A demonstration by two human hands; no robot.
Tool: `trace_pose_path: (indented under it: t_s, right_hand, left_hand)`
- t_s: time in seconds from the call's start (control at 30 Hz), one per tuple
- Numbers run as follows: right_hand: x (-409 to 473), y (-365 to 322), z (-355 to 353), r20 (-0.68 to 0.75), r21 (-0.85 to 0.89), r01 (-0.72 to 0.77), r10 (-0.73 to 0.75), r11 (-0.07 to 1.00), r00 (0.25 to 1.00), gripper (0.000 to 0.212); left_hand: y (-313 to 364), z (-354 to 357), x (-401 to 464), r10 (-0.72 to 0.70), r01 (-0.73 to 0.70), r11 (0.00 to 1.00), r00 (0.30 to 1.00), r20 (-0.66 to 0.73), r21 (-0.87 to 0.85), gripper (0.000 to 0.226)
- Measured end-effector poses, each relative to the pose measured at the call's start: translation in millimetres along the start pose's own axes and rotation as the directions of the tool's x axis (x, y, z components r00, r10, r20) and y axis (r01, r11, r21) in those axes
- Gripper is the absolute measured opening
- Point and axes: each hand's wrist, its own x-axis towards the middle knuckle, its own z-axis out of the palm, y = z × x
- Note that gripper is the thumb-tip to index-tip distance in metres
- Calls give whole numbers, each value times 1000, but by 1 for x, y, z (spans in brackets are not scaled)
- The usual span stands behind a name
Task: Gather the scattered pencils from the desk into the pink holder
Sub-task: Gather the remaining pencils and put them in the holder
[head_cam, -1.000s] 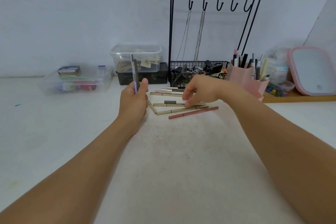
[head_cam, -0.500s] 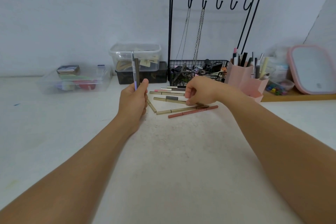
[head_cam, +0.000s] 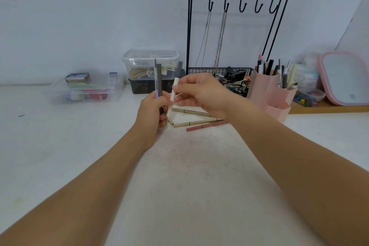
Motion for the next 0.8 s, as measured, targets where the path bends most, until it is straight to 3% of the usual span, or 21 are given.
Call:
trace_pose_path:
  t_s: [0.17, 0.33, 0.4, 0.5, 0.63, 0.8]
  right_hand:
    - [3, 16, 11, -26, -29, 41, -42, 999, 999, 2]
    - [4, 14, 4, -78, -252, 42, -64, 967, 995, 10]
    - [6, 11, -9, -112, -496, 47, -118, 867, 987, 12]
    - [8, 8, -37, -82, -815, -8, -102, 579, 991, 14]
    - [5, 10, -58, -51, -896, -103, 130, 432, 990, 18]
    - [8, 15, -62, -57, -920, -115, 161, 375, 985, 5]
  left_hand:
    - [7, 11, -8, 56, -57, 996, 998, 22, 75, 20]
    - [4, 12, -8, 25, -25, 981, 1000, 1, 192, 18]
    - [2, 8, -5, 28, -12, 980, 996, -80, 201, 20]
    - [2, 3, -1, 4, 10, 996, 987, -158, 92, 17]
    - [1, 0, 2, -30, 34, 999, 985, -170, 18, 12]
    - [1, 1, 3, -65, 69, 997, 984, -166, 18, 19]
